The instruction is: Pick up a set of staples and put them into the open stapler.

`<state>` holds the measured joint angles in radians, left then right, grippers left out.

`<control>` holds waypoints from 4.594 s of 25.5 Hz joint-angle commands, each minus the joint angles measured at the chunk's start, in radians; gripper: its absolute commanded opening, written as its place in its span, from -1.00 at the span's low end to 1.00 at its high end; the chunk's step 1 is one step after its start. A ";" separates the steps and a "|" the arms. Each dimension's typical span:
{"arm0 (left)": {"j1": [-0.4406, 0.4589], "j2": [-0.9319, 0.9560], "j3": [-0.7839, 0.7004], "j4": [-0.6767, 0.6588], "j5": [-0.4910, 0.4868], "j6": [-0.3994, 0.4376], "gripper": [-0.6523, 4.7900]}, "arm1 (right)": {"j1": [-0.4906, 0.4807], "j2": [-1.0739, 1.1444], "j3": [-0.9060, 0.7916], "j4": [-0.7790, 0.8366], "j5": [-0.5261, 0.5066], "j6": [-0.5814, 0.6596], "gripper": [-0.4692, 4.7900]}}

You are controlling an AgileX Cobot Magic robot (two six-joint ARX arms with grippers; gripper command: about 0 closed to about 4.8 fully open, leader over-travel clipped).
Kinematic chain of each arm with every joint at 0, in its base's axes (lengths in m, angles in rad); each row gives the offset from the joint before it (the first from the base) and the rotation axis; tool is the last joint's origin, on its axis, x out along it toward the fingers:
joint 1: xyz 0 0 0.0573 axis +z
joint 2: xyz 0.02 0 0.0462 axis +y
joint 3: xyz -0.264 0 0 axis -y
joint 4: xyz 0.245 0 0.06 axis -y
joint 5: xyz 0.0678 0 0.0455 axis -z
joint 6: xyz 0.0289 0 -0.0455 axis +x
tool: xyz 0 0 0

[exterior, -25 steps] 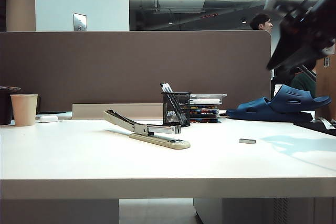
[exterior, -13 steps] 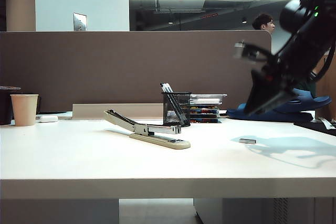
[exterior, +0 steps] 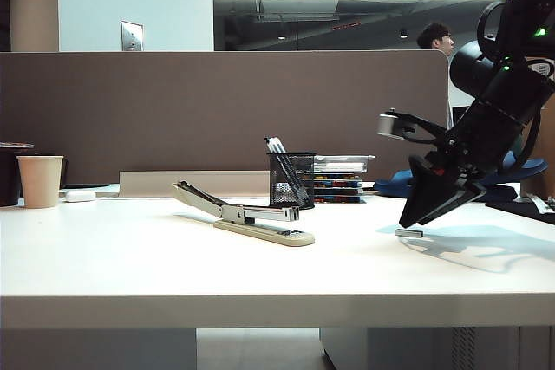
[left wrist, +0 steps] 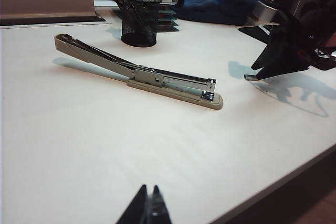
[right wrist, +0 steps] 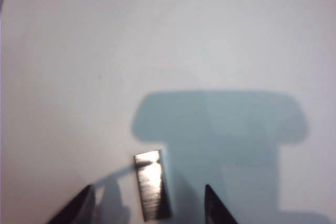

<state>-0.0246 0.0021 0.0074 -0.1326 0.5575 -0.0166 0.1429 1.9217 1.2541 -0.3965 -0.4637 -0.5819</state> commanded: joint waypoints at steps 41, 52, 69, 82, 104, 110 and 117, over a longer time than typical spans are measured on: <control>0.001 0.000 0.001 -0.009 0.004 0.001 -0.78 | 0.037 0.043 0.005 -0.040 0.102 0.010 -0.83; 0.001 0.000 0.001 -0.009 0.004 0.001 -0.78 | 0.039 0.043 0.143 -0.048 -0.055 0.117 -0.83; 0.002 0.000 0.001 -0.009 0.004 0.001 -0.78 | 0.206 0.044 0.164 0.123 -0.189 0.273 -0.83; 0.002 0.000 0.001 -0.009 0.004 0.001 -0.78 | 0.263 0.105 0.164 0.279 -0.246 0.431 -0.83; 0.002 0.000 0.001 -0.009 0.004 0.001 -0.78 | 0.264 0.151 0.164 0.270 -0.216 0.463 -0.82; 0.002 0.000 0.001 -0.009 0.004 0.001 -0.78 | 0.265 0.158 0.164 0.258 -0.216 0.463 -0.82; 0.002 0.000 0.001 -0.009 0.004 0.001 -0.78 | 0.267 0.157 0.164 0.258 -0.236 0.482 -0.62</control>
<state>-0.0246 0.0021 0.0074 -0.1337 0.5575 -0.0166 0.4068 2.0815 1.4147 -0.1471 -0.6834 -0.1116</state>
